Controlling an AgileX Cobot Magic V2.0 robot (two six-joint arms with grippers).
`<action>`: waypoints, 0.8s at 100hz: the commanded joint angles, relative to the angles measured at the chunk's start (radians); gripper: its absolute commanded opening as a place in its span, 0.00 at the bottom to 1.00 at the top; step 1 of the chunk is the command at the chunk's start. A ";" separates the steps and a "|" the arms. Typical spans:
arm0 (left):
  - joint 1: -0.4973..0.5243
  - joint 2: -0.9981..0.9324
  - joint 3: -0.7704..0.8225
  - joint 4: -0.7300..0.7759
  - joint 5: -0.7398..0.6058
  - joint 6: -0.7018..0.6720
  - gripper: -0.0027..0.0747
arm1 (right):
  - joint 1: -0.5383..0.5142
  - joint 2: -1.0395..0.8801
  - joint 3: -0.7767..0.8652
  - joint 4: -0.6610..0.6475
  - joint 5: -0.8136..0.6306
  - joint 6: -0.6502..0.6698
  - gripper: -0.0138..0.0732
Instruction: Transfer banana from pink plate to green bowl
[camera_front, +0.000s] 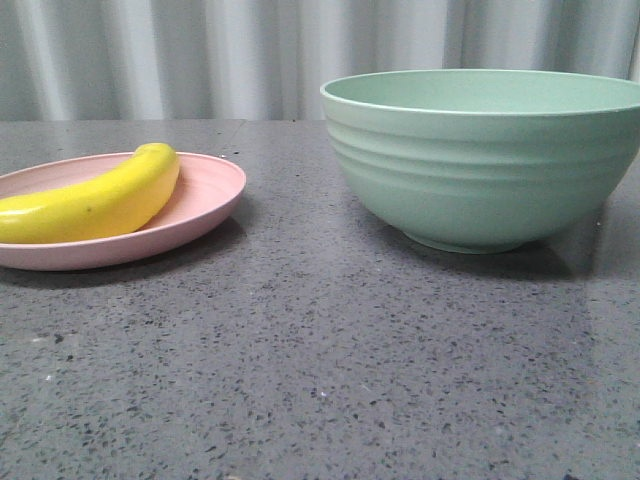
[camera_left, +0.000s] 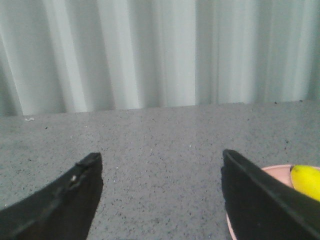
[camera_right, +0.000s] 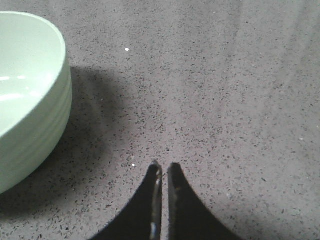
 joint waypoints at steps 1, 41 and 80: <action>-0.010 0.031 -0.041 -0.021 -0.126 -0.009 0.69 | -0.001 0.011 -0.038 0.000 -0.075 -0.002 0.09; -0.279 0.269 -0.294 -0.021 0.265 -0.009 0.68 | -0.001 0.011 -0.038 0.000 -0.077 -0.002 0.09; -0.489 0.556 -0.541 -0.037 0.626 -0.009 0.67 | -0.001 0.011 -0.038 0.000 -0.077 -0.002 0.09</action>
